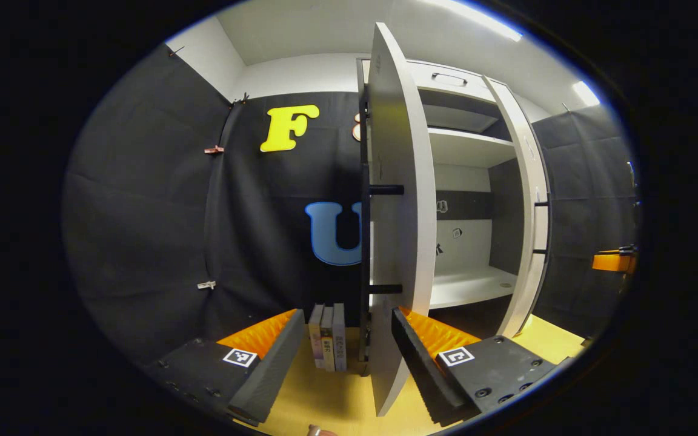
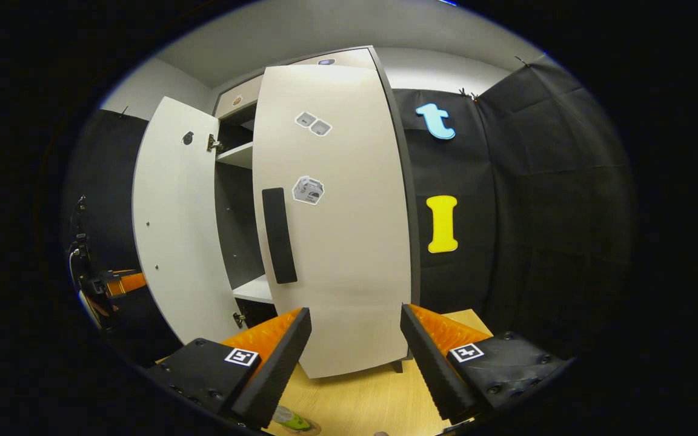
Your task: Grasp the bottle in the cabinet with the left hand and place it on the coaster, then close the right door with the right hand and the left door with the left hand.
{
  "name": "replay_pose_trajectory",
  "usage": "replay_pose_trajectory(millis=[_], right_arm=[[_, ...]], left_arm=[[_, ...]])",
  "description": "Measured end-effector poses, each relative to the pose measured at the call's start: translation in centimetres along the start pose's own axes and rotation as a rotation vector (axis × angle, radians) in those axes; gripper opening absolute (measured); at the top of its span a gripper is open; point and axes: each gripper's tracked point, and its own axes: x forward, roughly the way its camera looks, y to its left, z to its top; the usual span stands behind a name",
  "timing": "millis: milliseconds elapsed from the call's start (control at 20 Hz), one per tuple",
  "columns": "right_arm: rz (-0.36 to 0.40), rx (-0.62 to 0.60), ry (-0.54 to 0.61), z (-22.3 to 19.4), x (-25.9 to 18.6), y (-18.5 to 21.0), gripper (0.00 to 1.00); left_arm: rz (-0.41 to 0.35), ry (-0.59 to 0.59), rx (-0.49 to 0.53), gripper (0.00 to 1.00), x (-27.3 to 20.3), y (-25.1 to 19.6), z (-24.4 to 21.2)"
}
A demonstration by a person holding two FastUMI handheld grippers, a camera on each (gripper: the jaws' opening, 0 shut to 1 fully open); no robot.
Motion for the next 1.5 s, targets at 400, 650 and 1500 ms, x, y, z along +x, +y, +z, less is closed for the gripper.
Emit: replay_pose_trajectory(millis=[400,650,1500], right_arm=[[-0.033,-0.018,-0.014,0.9,-0.8,-2.8,0.98],[-0.091,-0.011,-0.019,1.3,-1.7,-5.7,0.98],[-0.026,-0.019,-0.012,0.9,-0.6,-5.0,0.98]], left_arm=[[-0.213,-0.019,-0.02,0.93,4.0,-12.0,0.4],[-0.325,-0.043,0.022,0.96,4.3,-18.7,1.2],[-0.325,0.005,0.033,0.95,2.4,-21.1,0.0]])
